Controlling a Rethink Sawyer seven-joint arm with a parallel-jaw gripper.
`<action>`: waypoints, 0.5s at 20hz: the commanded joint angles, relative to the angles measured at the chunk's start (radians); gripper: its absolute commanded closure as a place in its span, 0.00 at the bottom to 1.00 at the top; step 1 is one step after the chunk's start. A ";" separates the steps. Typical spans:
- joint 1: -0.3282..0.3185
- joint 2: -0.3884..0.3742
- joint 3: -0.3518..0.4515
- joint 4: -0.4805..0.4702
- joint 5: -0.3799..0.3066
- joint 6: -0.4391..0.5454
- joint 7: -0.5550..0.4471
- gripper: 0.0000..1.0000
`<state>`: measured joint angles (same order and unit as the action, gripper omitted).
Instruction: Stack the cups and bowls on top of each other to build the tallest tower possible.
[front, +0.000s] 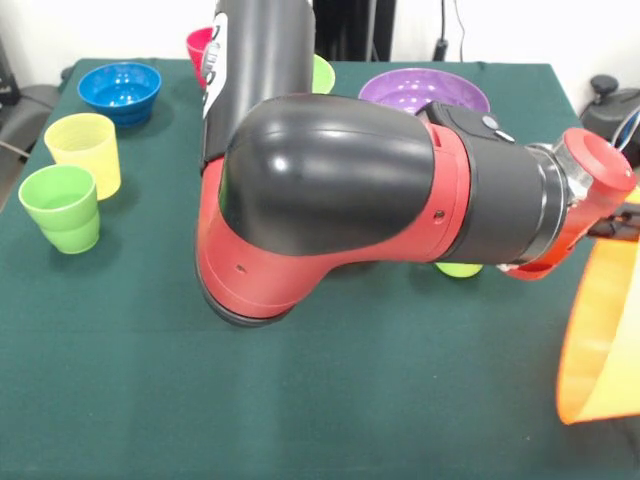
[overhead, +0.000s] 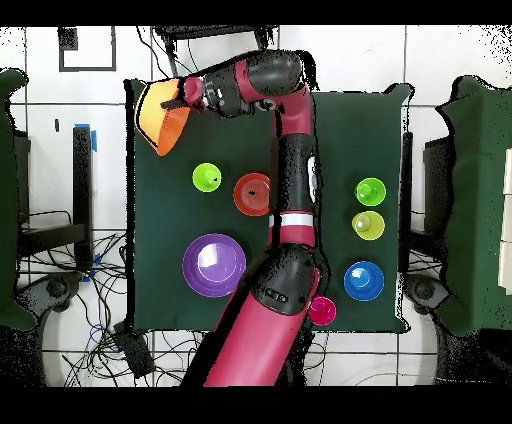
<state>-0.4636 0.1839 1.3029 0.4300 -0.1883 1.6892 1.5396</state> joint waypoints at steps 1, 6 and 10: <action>-0.002 0.014 0.133 -0.096 -0.117 0.226 -0.110 1.00; -0.015 0.028 0.252 -0.133 -0.242 0.323 -0.142 1.00; -0.023 0.057 0.411 -0.184 -0.409 0.389 -0.201 1.00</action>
<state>-0.4787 0.2234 1.5221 0.3691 -0.4101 1.9297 1.5396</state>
